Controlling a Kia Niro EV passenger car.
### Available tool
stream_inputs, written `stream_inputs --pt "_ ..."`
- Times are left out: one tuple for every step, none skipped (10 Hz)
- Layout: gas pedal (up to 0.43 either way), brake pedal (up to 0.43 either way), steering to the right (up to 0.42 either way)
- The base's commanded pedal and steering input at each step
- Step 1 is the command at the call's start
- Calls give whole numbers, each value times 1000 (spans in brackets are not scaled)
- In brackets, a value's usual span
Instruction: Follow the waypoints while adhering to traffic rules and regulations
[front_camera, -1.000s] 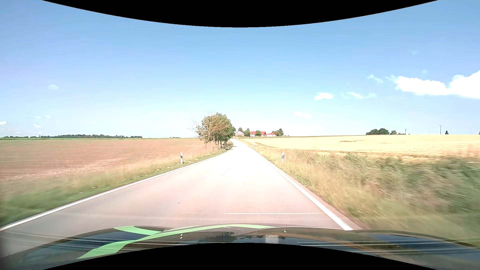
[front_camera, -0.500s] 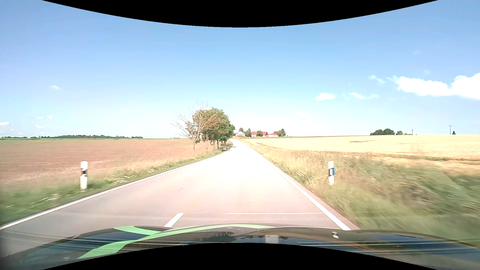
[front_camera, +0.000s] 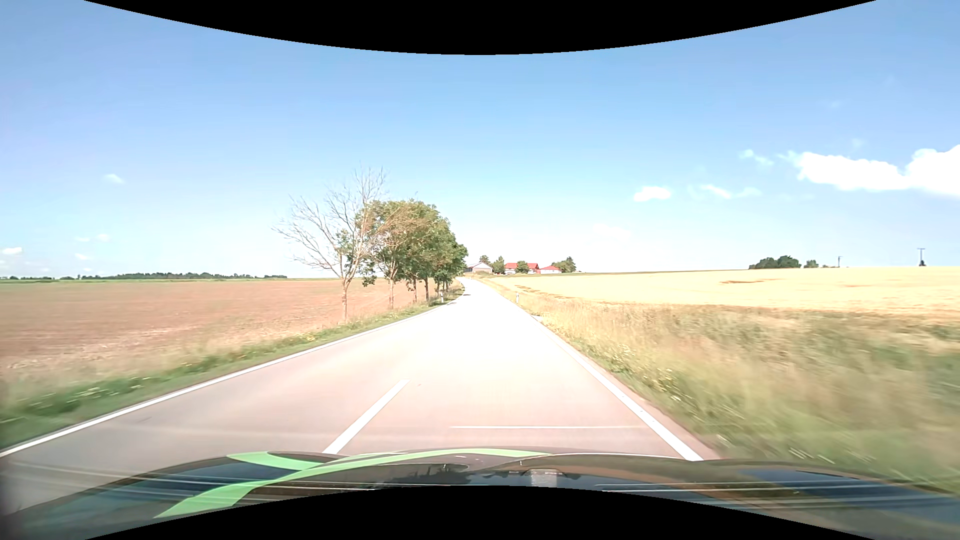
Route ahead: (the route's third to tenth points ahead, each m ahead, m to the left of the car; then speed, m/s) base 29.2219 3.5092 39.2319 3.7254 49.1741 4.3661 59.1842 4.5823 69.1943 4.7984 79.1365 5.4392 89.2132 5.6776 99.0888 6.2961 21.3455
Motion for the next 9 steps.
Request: stream_inputs --pt "248 0 -4" --pt "260 0 -4" --pt "268 0 -4" --pt "280 0 -4" --pt "280 0 -4" --pt "287 0 -4" --pt "287 0 -4" --pt "268 0 -4" --pt "240 0 -5"
